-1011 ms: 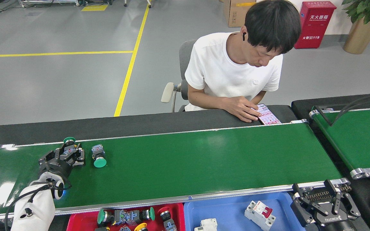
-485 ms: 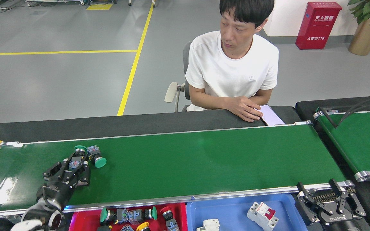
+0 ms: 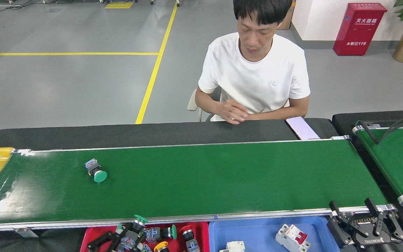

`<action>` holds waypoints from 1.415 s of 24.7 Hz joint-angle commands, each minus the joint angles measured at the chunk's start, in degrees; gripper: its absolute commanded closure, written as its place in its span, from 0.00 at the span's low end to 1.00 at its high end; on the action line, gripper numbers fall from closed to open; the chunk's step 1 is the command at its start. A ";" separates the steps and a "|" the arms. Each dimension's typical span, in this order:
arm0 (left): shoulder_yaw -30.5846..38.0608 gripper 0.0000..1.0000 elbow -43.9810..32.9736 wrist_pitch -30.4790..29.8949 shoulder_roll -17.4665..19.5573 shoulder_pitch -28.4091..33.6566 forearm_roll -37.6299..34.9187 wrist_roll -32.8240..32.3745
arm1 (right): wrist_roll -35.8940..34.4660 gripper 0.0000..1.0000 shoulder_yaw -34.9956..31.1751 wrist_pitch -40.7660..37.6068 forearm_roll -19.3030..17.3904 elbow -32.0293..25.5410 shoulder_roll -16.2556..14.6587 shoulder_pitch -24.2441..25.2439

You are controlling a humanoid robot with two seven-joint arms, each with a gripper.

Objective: Pick switch part from conveyor to tray

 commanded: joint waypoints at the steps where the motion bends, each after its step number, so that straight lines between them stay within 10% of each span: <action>1: 0.25 0.37 -0.82 0.08 -0.41 -0.17 -0.34 1.04 | -0.41 0.00 -0.45 -0.13 -0.17 -0.60 0.06 0.01; 4: 0.34 0.00 -0.82 -0.09 0.11 0.09 -0.16 1.22 | -0.41 0.00 -0.45 -0.13 -0.17 -0.60 0.06 0.01; 21: 27.41 0.00 9.28 0.52 -1.20 -4.83 23.40 -6.69 | -0.41 0.00 -0.45 -1.54 -0.17 -0.08 0.06 0.10; 35: 27.76 0.00 40.84 10.01 12.86 -22.85 23.57 -9.15 | -0.41 0.00 -0.36 -15.07 -0.43 3.61 1.81 -1.66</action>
